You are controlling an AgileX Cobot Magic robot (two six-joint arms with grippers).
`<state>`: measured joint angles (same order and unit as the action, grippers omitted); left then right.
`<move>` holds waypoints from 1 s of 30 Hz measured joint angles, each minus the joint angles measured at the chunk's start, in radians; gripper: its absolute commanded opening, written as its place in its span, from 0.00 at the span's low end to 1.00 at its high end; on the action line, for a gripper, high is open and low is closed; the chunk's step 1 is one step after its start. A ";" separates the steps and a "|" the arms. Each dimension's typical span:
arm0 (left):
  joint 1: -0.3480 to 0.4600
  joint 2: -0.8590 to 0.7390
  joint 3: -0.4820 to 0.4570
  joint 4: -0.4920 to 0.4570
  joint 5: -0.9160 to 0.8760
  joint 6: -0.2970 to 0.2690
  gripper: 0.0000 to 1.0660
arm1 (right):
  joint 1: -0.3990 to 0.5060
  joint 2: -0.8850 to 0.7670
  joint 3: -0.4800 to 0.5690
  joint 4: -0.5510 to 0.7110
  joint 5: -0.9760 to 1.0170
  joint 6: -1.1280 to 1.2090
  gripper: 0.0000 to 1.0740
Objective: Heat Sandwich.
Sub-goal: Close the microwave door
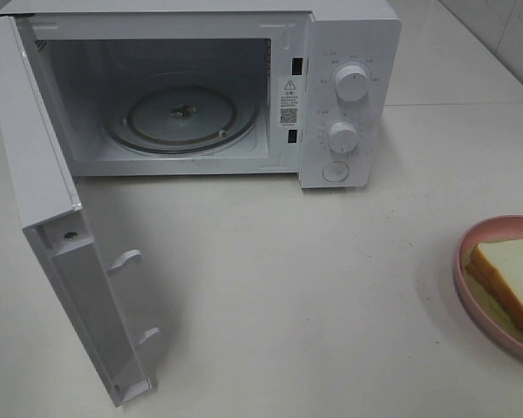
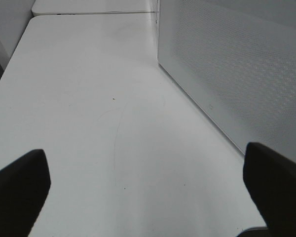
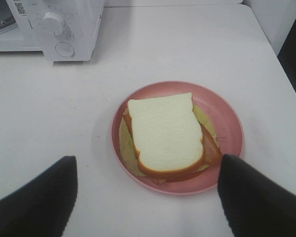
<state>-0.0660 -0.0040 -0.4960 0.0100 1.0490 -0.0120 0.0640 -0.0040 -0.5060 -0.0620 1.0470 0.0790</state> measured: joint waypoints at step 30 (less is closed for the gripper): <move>0.000 0.000 0.000 0.000 0.000 0.000 0.94 | 0.000 0.000 0.000 0.000 0.000 0.000 0.71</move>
<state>-0.0660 -0.0040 -0.4960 0.0100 1.0490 -0.0120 0.0640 -0.0040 -0.5060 -0.0620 1.0470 0.0790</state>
